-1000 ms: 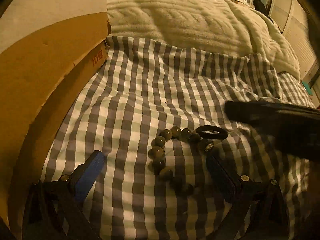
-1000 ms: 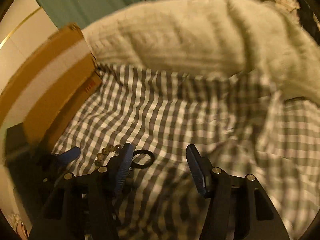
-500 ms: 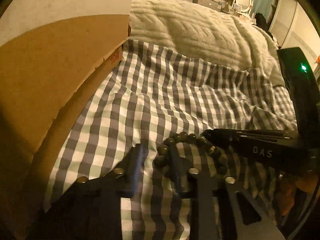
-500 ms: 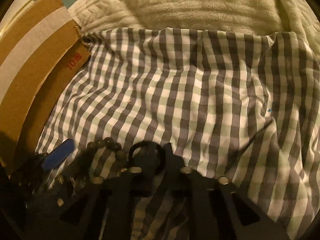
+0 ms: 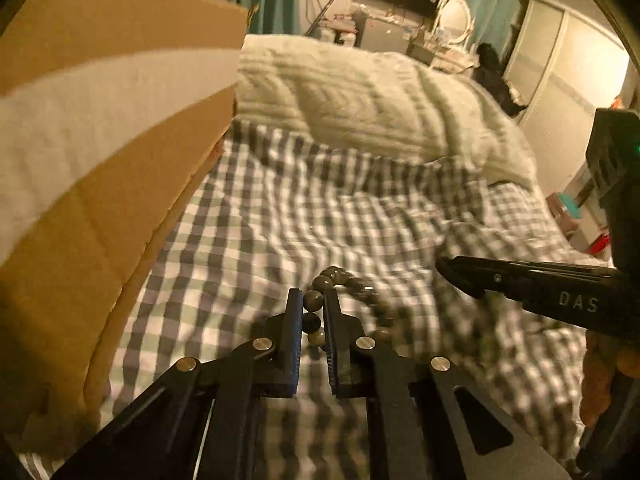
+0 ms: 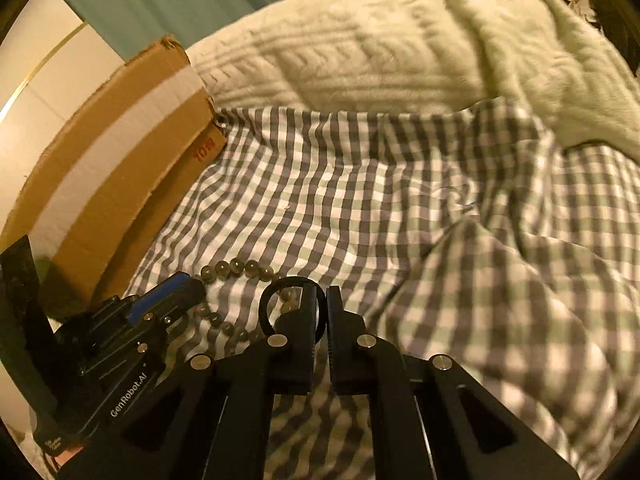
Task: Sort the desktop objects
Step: 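Carry the bracelet and hair tie into the cardboard box and release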
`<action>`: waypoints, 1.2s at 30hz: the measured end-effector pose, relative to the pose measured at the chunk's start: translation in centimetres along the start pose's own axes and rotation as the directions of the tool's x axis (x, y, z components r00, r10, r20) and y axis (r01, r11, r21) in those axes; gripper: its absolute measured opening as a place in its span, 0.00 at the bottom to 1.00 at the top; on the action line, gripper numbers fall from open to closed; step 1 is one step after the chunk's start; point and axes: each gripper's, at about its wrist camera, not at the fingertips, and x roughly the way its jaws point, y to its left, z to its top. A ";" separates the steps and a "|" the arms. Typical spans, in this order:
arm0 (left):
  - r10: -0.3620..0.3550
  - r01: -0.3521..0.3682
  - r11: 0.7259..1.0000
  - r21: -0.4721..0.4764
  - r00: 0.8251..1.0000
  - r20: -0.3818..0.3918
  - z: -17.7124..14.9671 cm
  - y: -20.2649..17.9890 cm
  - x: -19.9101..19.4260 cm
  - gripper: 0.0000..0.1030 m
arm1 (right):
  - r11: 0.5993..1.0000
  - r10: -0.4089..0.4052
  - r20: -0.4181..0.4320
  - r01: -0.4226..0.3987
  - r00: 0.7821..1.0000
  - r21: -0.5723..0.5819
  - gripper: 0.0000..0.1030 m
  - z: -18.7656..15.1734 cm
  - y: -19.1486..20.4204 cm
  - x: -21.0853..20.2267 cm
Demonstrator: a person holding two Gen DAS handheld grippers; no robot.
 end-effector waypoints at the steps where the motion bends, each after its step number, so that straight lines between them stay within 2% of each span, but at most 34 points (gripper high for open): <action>1: -0.009 0.009 1.000 0.003 1.000 0.008 0.1 -0.2 -0.5 0.10 | 1.000 -0.007 0.009 0.007 1.000 0.000 0.04 -0.1 0.0 -0.5; 8: -0.064 0.060 0.997 0.046 0.994 0.086 1.3 -2.3 -4.9 0.10 | 0.999 -0.036 0.070 0.037 0.997 -0.011 0.04 -0.4 0.0 -4.5; 12: -0.093 0.084 0.994 0.064 0.984 0.152 3.0 -3.3 -8.3 0.10 | 0.997 -0.045 0.111 0.050 0.993 -0.050 0.04 0.0 2.0 -7.2; 17: -0.115 0.098 0.992 0.078 0.957 0.265 6.3 -3.1 -14.2 0.10 | 0.993 -0.042 0.181 0.061 0.983 -0.104 0.04 1.1 5.7 -10.8; 21: -0.132 0.128 0.991 0.033 0.938 0.320 9.7 -0.5 -18.5 0.10 | 0.984 -0.023 0.246 0.066 0.969 -0.167 0.04 2.6 10.1 -14.0; 25: -0.020 0.033 0.999 -0.027 0.917 0.398 12.4 3.5 -22.5 0.10 | 0.967 0.014 0.289 0.060 0.957 -0.246 0.04 4.7 15.8 -15.4; 29: 0.079 -0.045 0.995 -0.092 0.911 0.406 14.2 7.6 -23.9 0.10 | 0.953 0.050 0.297 0.043 0.954 -0.299 0.04 7.1 20.7 -14.5; 34: 0.185 -0.149 0.980 -0.129 0.919 0.349 14.0 12.7 -21.5 0.10 | 0.947 0.052 0.250 0.032 0.967 -0.320 0.05 10.1 25.0 -9.8; 35: 0.192 -0.156 0.979 -0.131 0.925 0.329 13.9 13.6 -20.7 0.10 | 0.947 0.043 0.247 0.039 0.968 -0.317 0.07 10.3 25.4 -8.9; 36: 0.197 -0.163 0.978 -0.130 0.929 0.314 13.8 14.3 -20.2 0.11 | 0.947 0.021 0.237 0.056 0.971 -0.316 0.15 10.5 25.6 -7.7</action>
